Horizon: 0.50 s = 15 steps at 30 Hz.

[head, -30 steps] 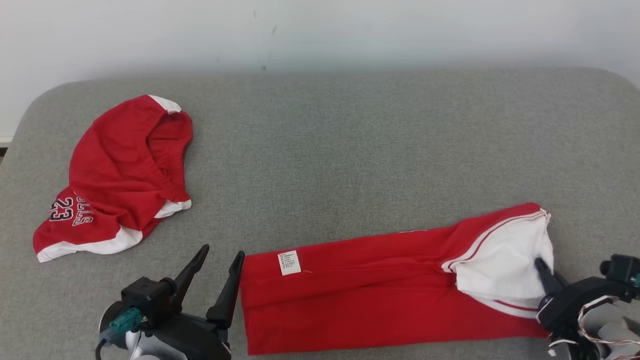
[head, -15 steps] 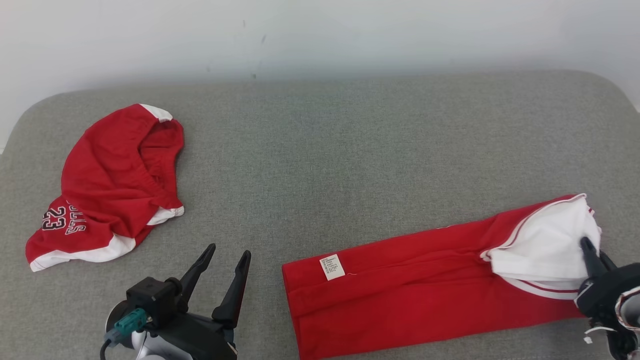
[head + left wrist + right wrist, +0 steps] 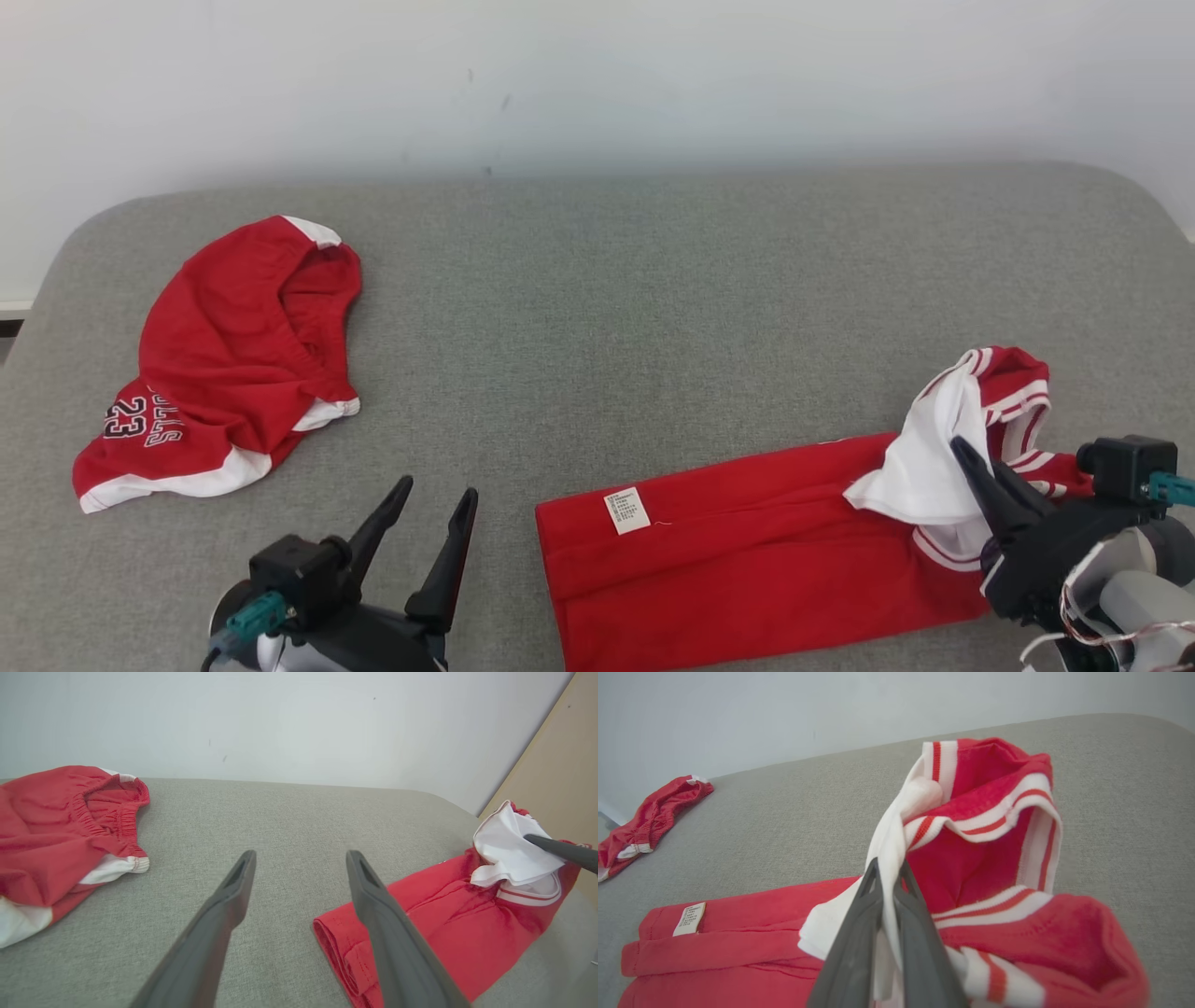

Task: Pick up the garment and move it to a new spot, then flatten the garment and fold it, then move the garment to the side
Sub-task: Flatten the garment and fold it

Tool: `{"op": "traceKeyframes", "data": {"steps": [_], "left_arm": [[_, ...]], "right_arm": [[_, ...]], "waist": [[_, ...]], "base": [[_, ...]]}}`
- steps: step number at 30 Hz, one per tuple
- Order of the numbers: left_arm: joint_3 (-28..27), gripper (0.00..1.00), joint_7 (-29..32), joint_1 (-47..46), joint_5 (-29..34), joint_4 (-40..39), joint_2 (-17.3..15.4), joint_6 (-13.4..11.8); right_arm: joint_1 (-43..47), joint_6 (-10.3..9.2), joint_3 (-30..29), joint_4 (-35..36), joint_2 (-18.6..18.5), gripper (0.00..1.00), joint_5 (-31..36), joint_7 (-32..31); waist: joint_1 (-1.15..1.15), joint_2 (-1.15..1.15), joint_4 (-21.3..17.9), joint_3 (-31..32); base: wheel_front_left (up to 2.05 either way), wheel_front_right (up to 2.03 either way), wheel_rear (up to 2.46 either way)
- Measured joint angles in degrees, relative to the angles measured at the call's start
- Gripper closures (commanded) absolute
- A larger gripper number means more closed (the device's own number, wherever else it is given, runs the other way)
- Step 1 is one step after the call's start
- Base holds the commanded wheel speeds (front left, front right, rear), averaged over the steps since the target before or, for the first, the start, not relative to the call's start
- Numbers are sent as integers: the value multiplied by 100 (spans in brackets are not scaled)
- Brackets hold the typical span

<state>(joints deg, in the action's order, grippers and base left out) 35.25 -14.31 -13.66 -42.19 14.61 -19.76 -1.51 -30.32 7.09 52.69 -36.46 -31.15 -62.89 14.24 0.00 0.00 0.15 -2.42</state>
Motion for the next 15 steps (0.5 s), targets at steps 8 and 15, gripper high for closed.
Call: {"op": "traceKeyframes", "data": {"steps": [8,15], "left_arm": [[-14,0,0,151,-9,2,-1,-7],[5,0,0,148,-8,-11,22,-5]], "right_arm": [[287,0,137,1024,-258,100,447,2],[287,0,398,1622,-282,100,887,2]], "waist": [[0,0,84,106],[0,0,212,108]], "base": [[0,0,0],[0,0,0]]}}
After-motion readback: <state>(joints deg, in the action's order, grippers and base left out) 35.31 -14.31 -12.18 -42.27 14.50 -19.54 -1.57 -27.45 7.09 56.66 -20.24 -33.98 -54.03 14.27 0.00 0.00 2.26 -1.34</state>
